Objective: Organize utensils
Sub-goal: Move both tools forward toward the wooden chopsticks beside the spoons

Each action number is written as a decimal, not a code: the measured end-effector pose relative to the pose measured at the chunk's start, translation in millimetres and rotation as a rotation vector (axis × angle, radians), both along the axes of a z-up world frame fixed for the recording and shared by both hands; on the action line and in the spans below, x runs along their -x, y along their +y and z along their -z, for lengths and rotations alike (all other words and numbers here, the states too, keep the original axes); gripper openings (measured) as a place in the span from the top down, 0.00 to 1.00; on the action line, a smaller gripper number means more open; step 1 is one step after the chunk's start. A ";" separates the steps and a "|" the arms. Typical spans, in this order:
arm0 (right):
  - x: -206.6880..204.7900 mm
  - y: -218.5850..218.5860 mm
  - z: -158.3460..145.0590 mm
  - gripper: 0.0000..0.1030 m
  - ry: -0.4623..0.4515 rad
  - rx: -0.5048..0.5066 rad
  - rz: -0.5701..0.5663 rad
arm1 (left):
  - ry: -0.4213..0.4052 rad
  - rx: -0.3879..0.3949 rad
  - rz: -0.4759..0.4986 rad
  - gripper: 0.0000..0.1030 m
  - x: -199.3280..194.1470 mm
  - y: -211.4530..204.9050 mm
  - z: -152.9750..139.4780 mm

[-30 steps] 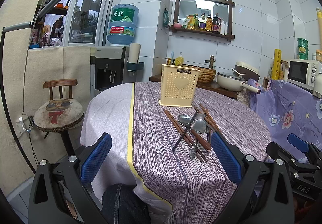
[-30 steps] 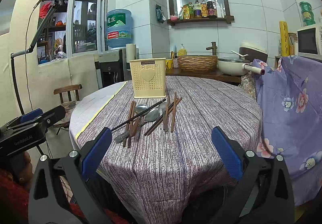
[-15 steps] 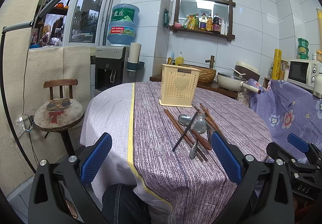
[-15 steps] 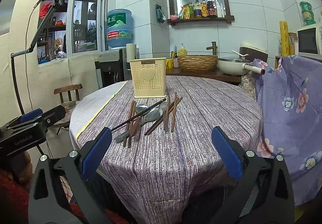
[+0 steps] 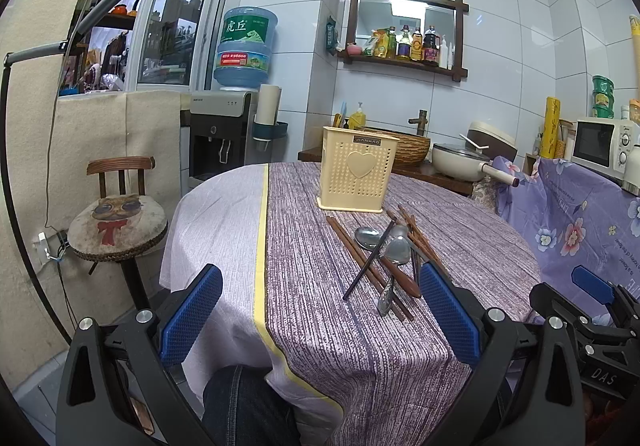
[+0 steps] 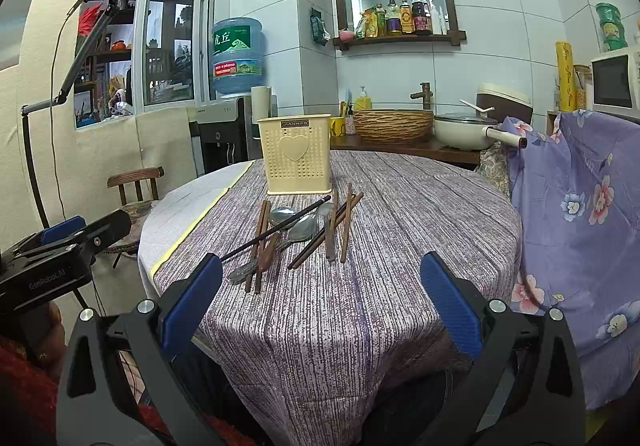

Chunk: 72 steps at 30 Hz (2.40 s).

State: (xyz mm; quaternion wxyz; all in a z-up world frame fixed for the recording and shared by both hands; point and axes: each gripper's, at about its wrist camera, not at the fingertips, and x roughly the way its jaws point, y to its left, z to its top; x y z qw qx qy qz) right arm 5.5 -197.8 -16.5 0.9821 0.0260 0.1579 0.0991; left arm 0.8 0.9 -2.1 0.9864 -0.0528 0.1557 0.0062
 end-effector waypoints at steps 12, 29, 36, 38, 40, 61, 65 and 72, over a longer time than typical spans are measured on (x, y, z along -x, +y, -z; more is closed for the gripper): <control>-8.1 5.9 10.4 0.05 0.023 -0.001 -0.009 | 0.021 0.010 0.003 0.05 -4.3 7.6 17.1; -106.3 -23.1 17.0 0.07 0.240 0.030 0.009 | 0.275 0.045 0.044 0.14 -89.3 37.0 26.6; -168.7 -29.2 12.2 0.17 0.344 0.000 -0.020 | 0.351 0.032 0.086 0.18 -138.9 38.2 21.9; -189.0 -27.9 9.2 0.21 0.360 -0.011 -0.018 | 0.371 0.049 0.102 0.18 -153.4 40.0 20.1; -211.0 -25.2 6.1 0.25 0.378 -0.017 -0.019 | 0.405 0.062 0.101 0.20 -169.5 41.9 18.9; -257.9 -10.8 7.1 0.41 0.421 0.009 -0.002 | 0.632 -0.020 0.158 0.49 -251.1 2.8 47.9; -258.0 -11.7 4.7 0.41 0.409 0.008 -0.001 | 0.626 -0.061 0.129 0.49 -251.7 -2.6 47.7; -258.8 -13.7 7.9 0.41 0.415 0.018 0.009 | 0.626 -0.148 0.063 0.49 -252.5 -6.7 43.1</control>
